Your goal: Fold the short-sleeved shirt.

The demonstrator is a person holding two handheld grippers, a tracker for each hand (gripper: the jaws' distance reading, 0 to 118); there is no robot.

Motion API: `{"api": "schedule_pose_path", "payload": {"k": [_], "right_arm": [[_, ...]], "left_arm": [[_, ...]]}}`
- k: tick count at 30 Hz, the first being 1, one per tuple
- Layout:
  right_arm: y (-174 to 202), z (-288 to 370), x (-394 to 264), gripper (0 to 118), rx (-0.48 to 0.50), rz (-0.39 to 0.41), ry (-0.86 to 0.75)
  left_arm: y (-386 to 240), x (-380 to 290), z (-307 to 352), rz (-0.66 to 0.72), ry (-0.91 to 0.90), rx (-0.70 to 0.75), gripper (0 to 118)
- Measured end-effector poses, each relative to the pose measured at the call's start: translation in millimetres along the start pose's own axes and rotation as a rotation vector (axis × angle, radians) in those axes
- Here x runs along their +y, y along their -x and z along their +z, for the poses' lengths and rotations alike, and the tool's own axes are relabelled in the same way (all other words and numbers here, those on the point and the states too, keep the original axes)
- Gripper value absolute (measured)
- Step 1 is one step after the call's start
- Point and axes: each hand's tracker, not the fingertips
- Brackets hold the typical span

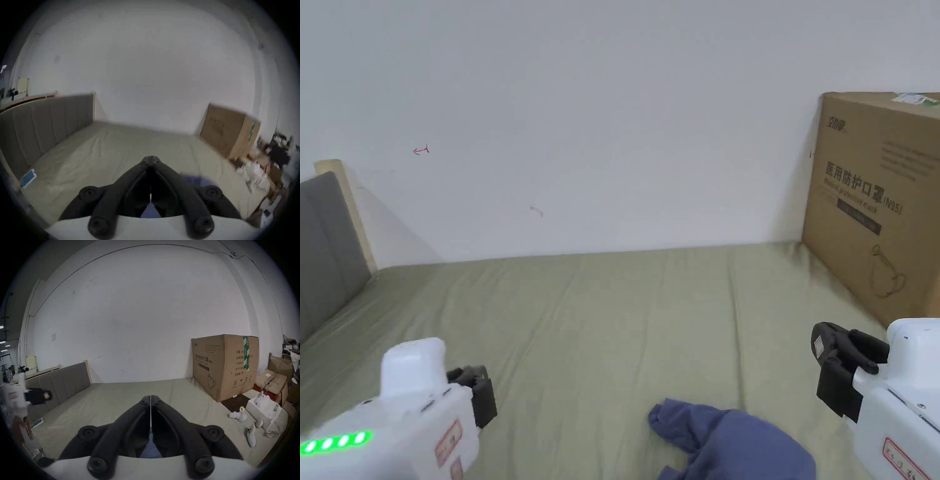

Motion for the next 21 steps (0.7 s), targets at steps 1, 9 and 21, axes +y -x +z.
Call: {"api": "schedule_pose_path", "payload": {"k": [1,9,21], "right_arm": [[0,-3,-2,1,0.000,0.004,0.017],[-10,-30,-35,1,-0.014,0.011,0.150],[-34,-99,-66,1,-0.013,-0.030,0.350]], "left_arm": [[13,2,-31,0.032,0.185,-0.039,0],[70,-77,-174,0.089,0.549,0.067,108],[51,-111,-181,-0.086,0.386,0.037,2]]}}
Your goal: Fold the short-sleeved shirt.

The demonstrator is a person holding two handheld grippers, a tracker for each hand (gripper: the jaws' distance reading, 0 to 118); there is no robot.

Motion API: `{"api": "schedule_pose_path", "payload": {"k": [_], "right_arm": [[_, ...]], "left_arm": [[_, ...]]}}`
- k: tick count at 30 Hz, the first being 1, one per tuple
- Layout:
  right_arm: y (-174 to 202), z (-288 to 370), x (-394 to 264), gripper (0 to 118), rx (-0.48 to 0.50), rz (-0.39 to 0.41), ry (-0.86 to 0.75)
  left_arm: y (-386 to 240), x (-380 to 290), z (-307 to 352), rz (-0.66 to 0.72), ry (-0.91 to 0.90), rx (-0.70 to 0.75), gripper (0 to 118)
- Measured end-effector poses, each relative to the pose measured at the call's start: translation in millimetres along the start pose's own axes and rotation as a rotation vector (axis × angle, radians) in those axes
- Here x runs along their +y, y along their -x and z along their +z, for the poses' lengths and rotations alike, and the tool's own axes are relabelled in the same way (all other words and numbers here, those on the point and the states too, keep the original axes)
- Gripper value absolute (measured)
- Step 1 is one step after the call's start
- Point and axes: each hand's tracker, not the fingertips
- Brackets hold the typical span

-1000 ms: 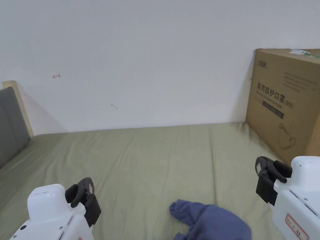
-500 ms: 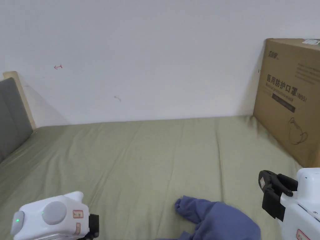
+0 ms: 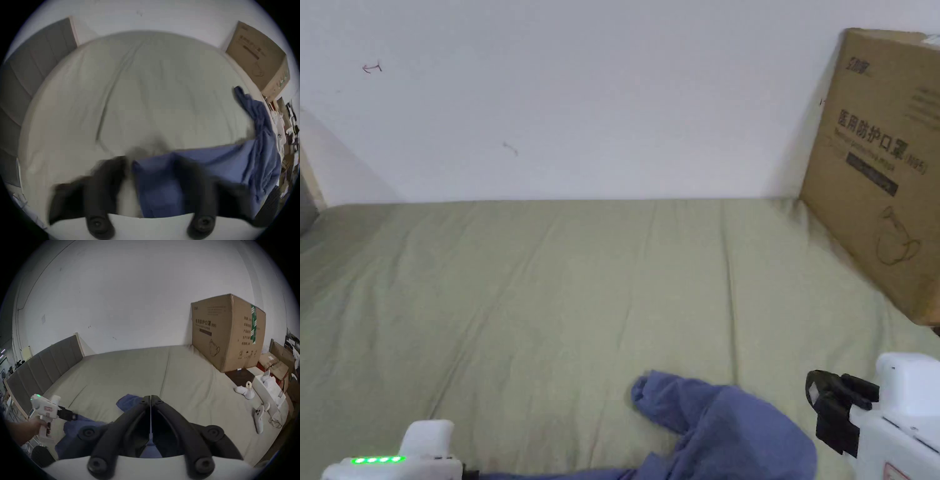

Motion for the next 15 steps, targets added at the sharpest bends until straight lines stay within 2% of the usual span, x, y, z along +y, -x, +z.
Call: {"api": "schedule_pose_path", "payload": {"k": [1,2,3,5,6,7,8,10,15], "right_arm": [[-5,-13,5,1,0.032,-0.011,0.034],[-11,-26,9,1,0.077,-0.042,0.063],[-16,-43,15,1,0.111,-0.074,0.105],[-24,-79,27,3,0.148,-0.094,0.201],[-28,-105,33,17,0.135,-0.108,0.276],[-31,-132,37,50,0.111,-0.109,0.364],[-34,-158,38,90,0.100,-0.109,0.465],[-42,-205,31,93,0.069,-0.122,0.603],[-51,-278,13,92,-0.044,-0.072,0.781]], "left_arm": [[1,-3,14,0.071,-0.032,-0.120,2],[4,-7,27,0.086,-0.021,-0.158,2],[7,-11,42,0.091,-0.037,-0.160,2],[10,-17,70,0.036,-0.120,-0.050,2],[14,-19,83,0.020,-0.161,-0.004,2],[19,-18,86,0.034,-0.182,0.033,2],[24,-20,93,0.049,-0.190,0.047,2],[39,-23,102,0.113,-0.191,0.042,2],[63,-31,100,0.181,-0.151,0.083,2]]}}
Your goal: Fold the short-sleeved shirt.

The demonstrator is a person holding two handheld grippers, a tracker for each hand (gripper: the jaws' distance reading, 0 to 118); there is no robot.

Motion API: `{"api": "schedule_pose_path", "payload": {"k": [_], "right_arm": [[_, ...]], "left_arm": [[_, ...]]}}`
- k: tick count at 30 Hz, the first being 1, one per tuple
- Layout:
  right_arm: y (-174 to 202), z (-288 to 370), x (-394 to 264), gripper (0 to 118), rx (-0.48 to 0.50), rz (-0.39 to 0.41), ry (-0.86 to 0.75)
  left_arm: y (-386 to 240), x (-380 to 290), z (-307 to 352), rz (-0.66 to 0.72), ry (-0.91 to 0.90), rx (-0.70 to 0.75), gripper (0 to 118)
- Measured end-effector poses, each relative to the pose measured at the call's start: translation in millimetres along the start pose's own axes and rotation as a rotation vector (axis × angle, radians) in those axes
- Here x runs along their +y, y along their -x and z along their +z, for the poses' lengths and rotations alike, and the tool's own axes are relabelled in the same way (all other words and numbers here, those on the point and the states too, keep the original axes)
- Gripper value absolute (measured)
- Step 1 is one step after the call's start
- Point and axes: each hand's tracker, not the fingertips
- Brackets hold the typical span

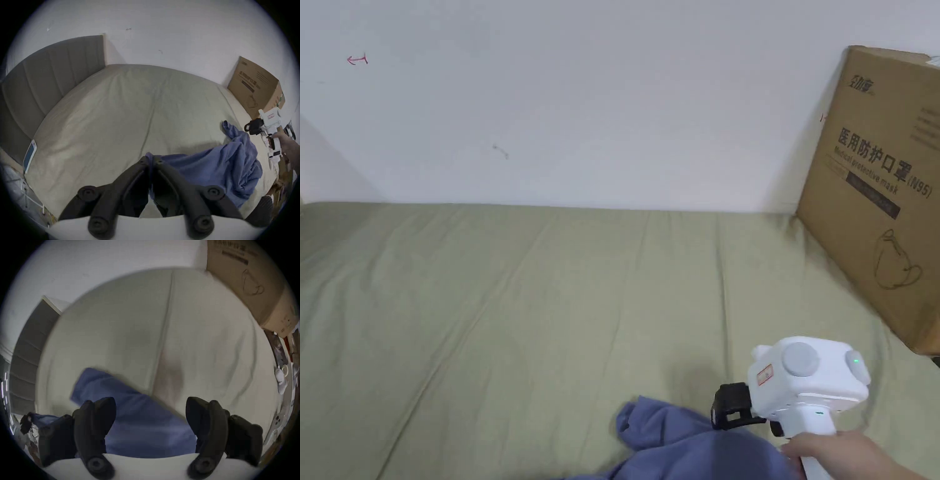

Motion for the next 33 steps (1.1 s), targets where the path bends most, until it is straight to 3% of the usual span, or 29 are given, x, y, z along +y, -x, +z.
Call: {"api": "schedule_pose_path", "payload": {"k": [4,6,7,8,9,10,13,17,23,27,33], "right_arm": [[-2,-18,-1,84,-0.031,0.000,0.019],[2,-8,-6,73,-0.042,0.073,-0.009],[5,-1,-8,60,-0.029,0.099,-0.010],[6,5,-9,27,-0.003,0.117,-0.003],[7,13,-14,0,0.090,0.123,0.021],[9,22,-19,0,0.154,0.094,0.017],[7,71,-32,0,0.143,0.158,-0.118],[-16,155,-44,0,0.220,0.105,-0.280],[-51,271,-63,0,0.240,0.062,-0.459],[-44,349,-79,0,0.208,0.079,-0.585],[-42,435,-62,0,0.179,0.069,-0.716]], "left_arm": [[13,-7,-3,0.065,0.031,0.002,2],[15,-8,-4,0.070,0.040,0.004,2],[14,-9,-3,0.068,0.042,0.010,2],[14,-9,-2,0.069,0.045,0.008,2],[13,-9,-1,0.073,0.048,0.004,2],[11,-9,2,0.080,0.045,0.000,2],[12,0,19,0.098,0.003,-0.020,2],[12,27,53,0.054,-0.106,-0.029,2],[-3,105,108,-0.067,-0.239,-0.130,2],[-29,166,144,-0.185,-0.340,-0.144,2],[-55,248,185,-0.216,-0.420,-0.178,2]]}}
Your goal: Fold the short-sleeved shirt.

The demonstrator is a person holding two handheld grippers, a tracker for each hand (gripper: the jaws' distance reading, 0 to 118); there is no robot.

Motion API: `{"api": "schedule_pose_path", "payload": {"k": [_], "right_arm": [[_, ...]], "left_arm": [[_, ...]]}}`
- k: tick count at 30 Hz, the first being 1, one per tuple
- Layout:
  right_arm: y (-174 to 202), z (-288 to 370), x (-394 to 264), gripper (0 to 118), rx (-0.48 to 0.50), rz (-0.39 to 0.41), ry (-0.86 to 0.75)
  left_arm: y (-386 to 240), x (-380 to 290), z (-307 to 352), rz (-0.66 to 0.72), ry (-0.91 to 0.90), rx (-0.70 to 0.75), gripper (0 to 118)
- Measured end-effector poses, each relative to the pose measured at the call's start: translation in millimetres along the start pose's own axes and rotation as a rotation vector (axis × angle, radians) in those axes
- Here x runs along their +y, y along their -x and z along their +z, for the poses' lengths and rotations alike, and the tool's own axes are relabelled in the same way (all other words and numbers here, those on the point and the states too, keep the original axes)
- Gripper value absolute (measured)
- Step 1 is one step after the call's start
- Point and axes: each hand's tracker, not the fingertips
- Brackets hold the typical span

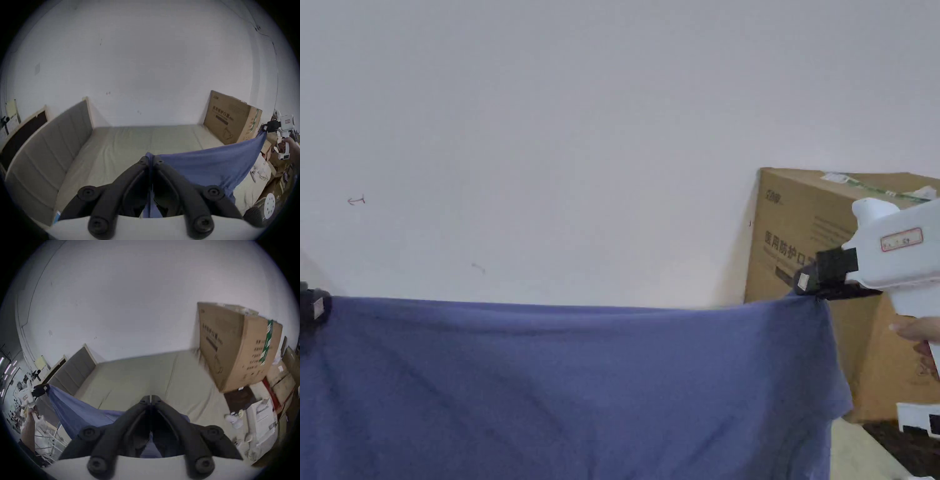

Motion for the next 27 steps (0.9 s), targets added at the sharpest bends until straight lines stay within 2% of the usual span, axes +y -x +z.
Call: {"api": "schedule_pose_path", "payload": {"k": [5,8,20,27], "right_arm": [[14,9,58,0,-0.055,0.054,-0.067],[18,3,92,0,-0.071,0.040,-0.121],[30,-88,200,0,-0.170,0.072,-0.304],[43,-126,210,0,-0.263,0.190,-0.419]], "left_arm": [[-4,51,-13,-0.011,-0.022,-0.004,2],[-3,71,-30,0.004,-0.031,-0.001,2],[12,130,-153,0.126,-0.099,0.030,2],[6,143,-190,0.095,-0.250,0.106,2]]}}
